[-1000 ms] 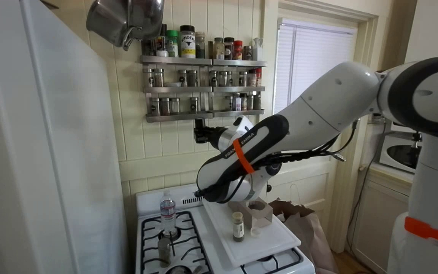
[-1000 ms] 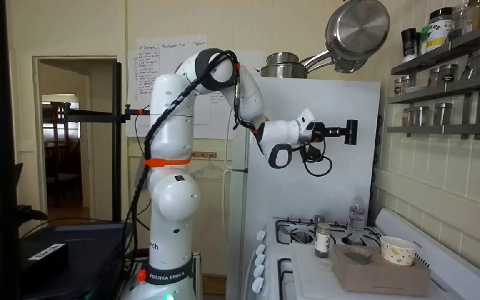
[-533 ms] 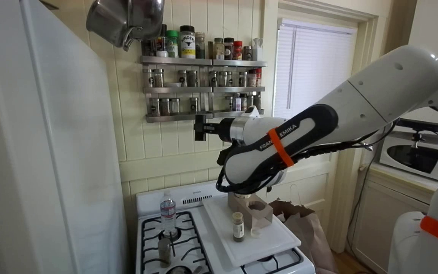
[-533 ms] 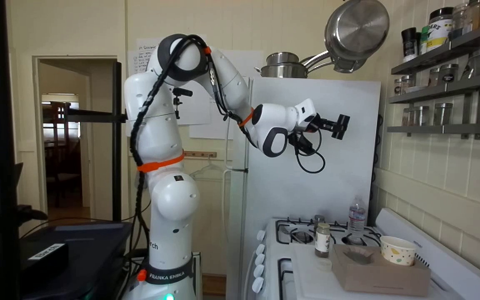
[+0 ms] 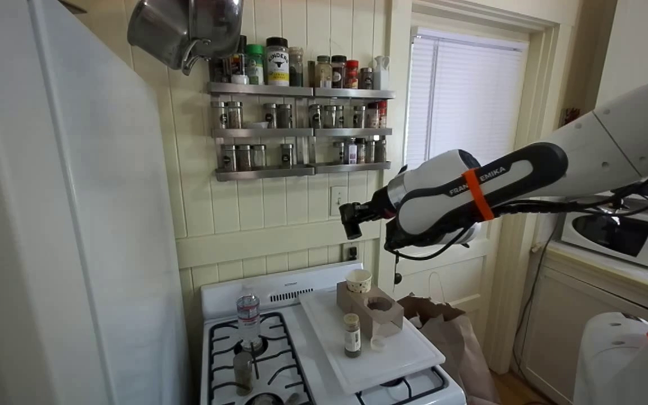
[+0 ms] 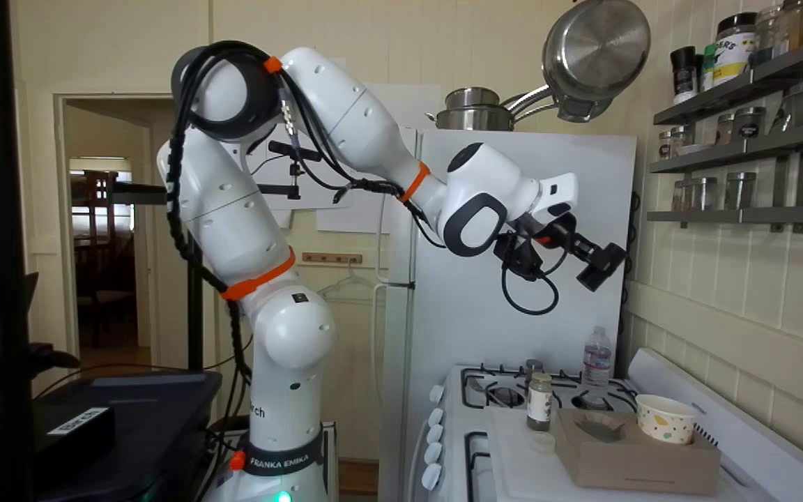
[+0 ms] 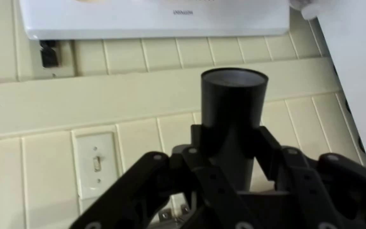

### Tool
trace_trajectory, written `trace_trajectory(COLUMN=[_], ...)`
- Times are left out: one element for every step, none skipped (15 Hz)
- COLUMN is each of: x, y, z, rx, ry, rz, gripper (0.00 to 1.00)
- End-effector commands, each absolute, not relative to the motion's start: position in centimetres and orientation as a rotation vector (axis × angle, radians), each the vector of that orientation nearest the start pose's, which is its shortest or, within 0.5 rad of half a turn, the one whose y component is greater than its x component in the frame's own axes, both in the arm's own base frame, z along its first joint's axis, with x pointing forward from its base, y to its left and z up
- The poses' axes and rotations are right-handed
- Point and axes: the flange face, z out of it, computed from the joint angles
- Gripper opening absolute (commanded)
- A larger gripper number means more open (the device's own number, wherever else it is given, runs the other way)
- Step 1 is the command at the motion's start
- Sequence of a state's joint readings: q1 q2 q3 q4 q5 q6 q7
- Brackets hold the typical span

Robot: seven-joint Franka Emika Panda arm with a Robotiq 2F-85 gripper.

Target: Remove the black container from the bottom left rack and put it on the white tray

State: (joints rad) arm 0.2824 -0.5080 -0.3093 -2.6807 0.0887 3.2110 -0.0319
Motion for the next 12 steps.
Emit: trace_trajectory(x=[41.3,41.8,41.7,41.6,41.5,42.2,43.1,43.4,43.5,43.7,43.9,44.0], y=[-5.1,-5.1,-5.4,-5.4,-5.2,-4.8,-5.1,-4.9,-4.6,-4.3,-3.9,-3.3], z=[52.9,51.4,52.1,52.7,52.9,52.5,51.5,51.2,51.1,50.9,50.9,51.0], rx=[-2.71,-2.679,-2.689,-2.69,-2.689,-2.735,-2.845,-2.886,-2.942,-3.001,-3.061,-3.119], ry=[0.083,0.147,0.134,0.121,0.112,0.119,0.128,0.119,0.11,0.103,0.095,0.085], rz=[-1.334,-1.363,-1.354,-1.353,-1.356,-1.308,-1.238,-1.201,-1.144,-1.095,-1.039,-0.974], gripper=[0.19,0.44,0.44,0.44,0.44,0.19,0.19,0.19,0.19,0.19,0.19,0.19])
